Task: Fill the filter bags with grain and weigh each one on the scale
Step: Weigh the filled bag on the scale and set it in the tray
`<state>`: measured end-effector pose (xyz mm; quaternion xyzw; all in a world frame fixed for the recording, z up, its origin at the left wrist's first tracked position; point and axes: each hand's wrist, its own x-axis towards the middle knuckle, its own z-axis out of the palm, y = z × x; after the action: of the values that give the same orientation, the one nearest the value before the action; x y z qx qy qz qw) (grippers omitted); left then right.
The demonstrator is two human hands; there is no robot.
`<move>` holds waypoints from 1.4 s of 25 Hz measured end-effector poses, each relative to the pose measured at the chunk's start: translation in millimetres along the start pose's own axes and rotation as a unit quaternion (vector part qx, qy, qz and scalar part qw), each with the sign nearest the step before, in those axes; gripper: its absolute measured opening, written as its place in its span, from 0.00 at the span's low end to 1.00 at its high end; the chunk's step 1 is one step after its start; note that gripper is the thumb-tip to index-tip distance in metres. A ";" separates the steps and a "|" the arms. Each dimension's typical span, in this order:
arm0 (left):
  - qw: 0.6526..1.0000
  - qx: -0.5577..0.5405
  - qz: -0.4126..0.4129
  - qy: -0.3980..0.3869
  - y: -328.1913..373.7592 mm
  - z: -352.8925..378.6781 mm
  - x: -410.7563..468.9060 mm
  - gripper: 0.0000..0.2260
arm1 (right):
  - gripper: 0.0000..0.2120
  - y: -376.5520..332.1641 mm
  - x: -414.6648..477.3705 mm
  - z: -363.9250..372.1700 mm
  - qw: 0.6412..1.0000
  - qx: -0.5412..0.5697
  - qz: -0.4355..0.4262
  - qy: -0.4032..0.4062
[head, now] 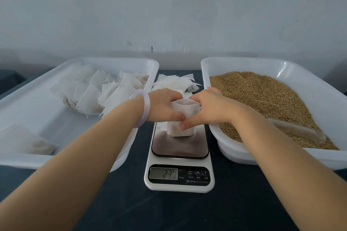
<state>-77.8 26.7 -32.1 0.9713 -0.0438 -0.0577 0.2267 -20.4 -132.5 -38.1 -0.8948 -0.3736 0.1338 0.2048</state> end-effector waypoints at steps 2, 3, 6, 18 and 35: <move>1.000 -0.001 0.000 0.000 0.2 0.2 -0.3 0.10 | 0.19 0.0 -0.1 0.1 1.000 0.001 -0.002 0.002; 1.000 -0.005 -0.001 0.000 0.2 0.1 -0.5 0.10 | 0.19 0.0 0.0 0.2 1.000 0.000 -0.004 0.004; 1.000 -0.007 0.000 0.000 -0.3 0.3 -0.5 0.11 | 0.20 0.2 0.6 0.5 1.000 -0.006 -0.008 0.008; 1.000 0.001 0.001 -0.002 -3.1 1.3 1.4 0.11 | 0.22 -0.6 0.2 0.7 1.000 -0.016 -0.013 0.017; 1.000 -0.010 -0.001 -0.015 -1.1 0.3 -1.1 0.08 | 0.21 -0.3 0.2 0.5 1.000 -0.014 -0.007 0.012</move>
<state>-78.8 27.7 -32.8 0.9681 -0.0459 -0.0726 0.2353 -20.6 -132.1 -38.4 -0.8964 -0.3792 0.1168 0.1974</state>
